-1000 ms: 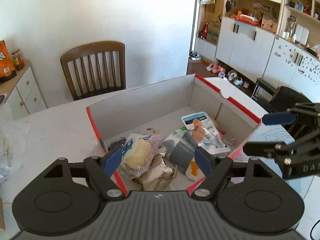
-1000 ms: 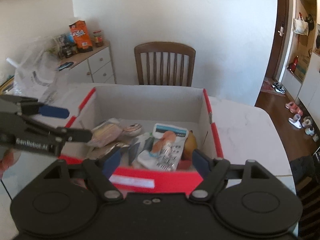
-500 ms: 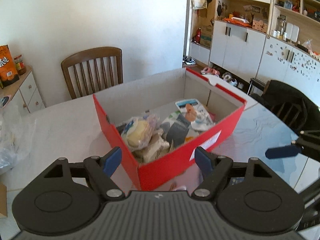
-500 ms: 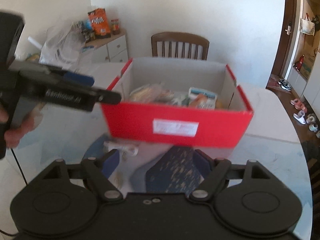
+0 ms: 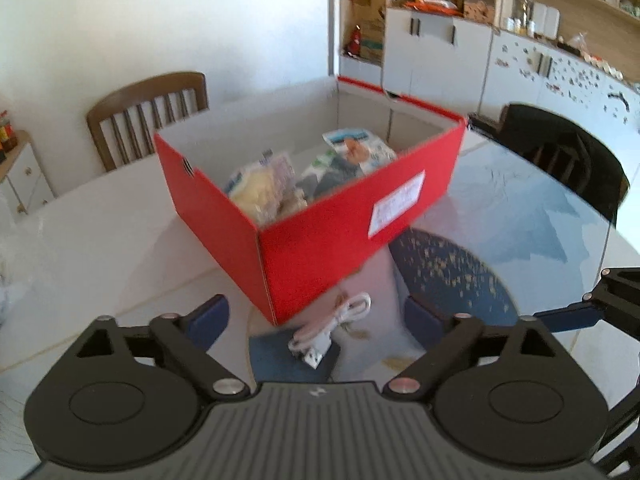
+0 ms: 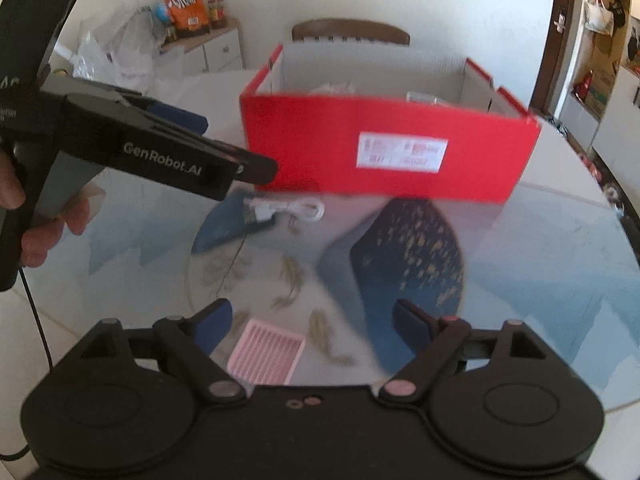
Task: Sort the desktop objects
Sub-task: 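Move both tools back toward the white cable and pink tray, then grasp the white USB cable with left tool while right tool grasps pink tray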
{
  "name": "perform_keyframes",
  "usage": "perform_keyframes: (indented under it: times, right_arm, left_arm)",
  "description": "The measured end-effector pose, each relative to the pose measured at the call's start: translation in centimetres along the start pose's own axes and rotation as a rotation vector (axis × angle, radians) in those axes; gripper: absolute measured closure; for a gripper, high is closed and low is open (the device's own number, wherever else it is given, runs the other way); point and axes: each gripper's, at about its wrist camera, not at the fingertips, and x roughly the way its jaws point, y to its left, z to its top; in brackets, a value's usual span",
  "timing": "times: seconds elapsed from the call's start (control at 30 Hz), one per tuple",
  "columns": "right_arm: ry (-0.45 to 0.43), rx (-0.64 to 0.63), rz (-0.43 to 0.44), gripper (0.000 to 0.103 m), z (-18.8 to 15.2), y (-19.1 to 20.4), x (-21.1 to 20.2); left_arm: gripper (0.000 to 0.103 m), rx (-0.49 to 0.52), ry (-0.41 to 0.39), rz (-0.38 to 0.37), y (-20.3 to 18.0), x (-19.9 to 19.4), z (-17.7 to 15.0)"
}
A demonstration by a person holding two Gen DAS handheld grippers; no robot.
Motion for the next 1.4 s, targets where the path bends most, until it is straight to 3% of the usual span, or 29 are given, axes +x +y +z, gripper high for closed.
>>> perform_keyframes:
  times: [0.27, 0.33, 0.5, 0.6, 0.73, 1.0, 1.17, 1.4]
  right_arm:
    - [0.039, -0.02, -0.059, 0.024, -1.4, 2.6, 2.1]
    - [0.052, -0.027, -0.065, 0.032, -1.6, 2.9, 2.4]
    - [0.042, -0.042, -0.077, 0.039, -2.0, 3.3, 2.4]
    - [0.052, -0.015, -0.043, 0.057, -2.0, 3.0, 2.2]
    - [0.056, -0.039, -0.05, 0.059, -2.2, 2.1, 1.9]
    - [0.069, 0.027, -0.105, 0.059, -2.2, -2.5, 1.7]
    - [0.07, 0.034, -0.108, 0.06, -2.3, -3.8, 1.5]
    - [0.046, 0.037, -0.1, 0.06, -1.7, -5.6, 0.8]
  left_arm:
    - [0.002, 0.023, 0.045, -0.007, -0.2, 2.7, -1.8]
    - [0.002, 0.027, 0.051, -0.006, -0.3, 3.3, -2.2]
    - [0.002, 0.042, 0.065, 0.002, -0.6, 4.7, -2.9]
    - [0.003, 0.043, 0.061, 0.018, -0.6, 5.0, -3.1]
    - [0.004, 0.047, 0.052, 0.033, -0.5, 5.0, -3.1]
    - [0.032, -0.026, 0.081, 0.017, 0.1, 5.9, -2.7]
    - [0.074, -0.027, 0.082, 0.017, -0.7, 5.5, -2.3]
    - [0.078, -0.041, 0.081, 0.034, -2.4, 4.9, -2.4]
